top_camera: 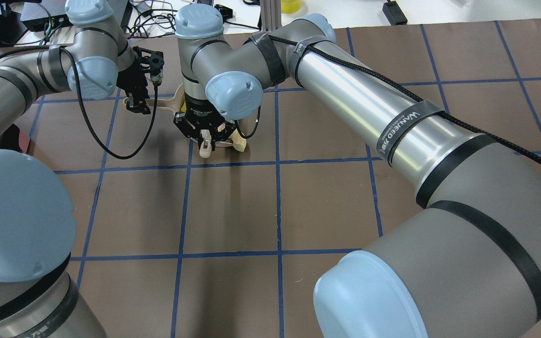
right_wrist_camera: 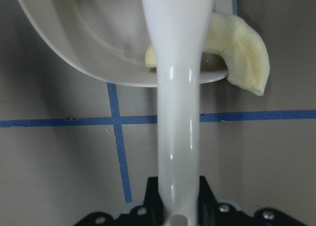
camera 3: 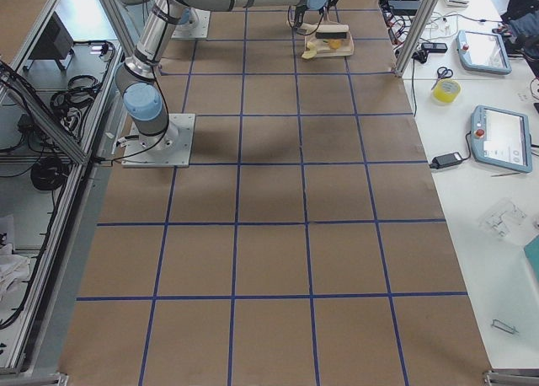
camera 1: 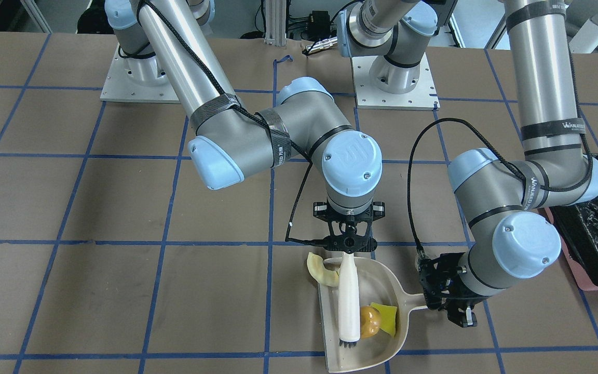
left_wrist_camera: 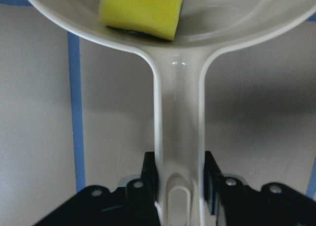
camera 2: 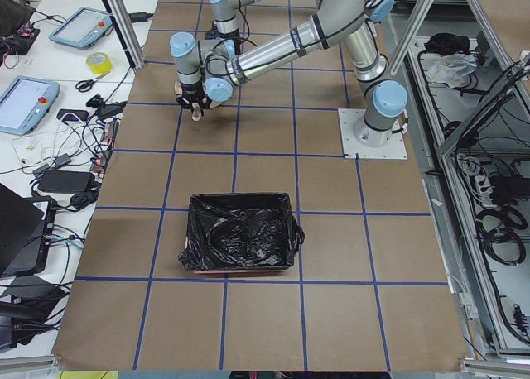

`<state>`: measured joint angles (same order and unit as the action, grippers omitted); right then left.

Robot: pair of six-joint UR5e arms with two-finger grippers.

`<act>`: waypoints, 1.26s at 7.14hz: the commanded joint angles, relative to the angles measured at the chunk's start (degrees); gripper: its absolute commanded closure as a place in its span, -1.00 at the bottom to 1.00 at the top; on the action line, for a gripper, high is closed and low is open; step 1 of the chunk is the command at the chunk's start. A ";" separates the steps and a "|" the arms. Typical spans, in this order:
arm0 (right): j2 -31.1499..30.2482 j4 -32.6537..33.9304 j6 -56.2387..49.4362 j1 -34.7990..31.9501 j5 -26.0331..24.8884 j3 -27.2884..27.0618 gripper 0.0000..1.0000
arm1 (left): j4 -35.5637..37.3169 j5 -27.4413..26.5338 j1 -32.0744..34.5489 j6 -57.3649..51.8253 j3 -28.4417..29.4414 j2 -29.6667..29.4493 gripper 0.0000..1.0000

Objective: Sweep and dump trash into bin
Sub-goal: 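Sweep the sponge, potato and peel into the dustpan with the right-held brush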

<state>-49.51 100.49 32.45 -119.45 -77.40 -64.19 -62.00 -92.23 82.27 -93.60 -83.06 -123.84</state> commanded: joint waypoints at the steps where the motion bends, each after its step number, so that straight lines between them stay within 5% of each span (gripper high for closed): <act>1: -1.01 -4.57 -3.16 0.53 -3.61 -0.05 0.78 | 0.03 0.74 -0.18 0.00 -0.08 0.01 0.60; 4: -3.65 -12.14 -1.79 2.21 -3.81 -2.06 0.79 | 0.03 3.26 -0.44 -0.09 -0.08 0.01 0.62; 9: -14.19 -14.52 2.37 8.59 -3.90 -14.81 0.85 | -0.14 9.78 -3.43 -0.35 -0.17 0.09 0.64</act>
<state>-61.52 87.07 35.24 -114.03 -80.91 -77.18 -62.09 -83.67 79.33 -93.90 -83.23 -123.77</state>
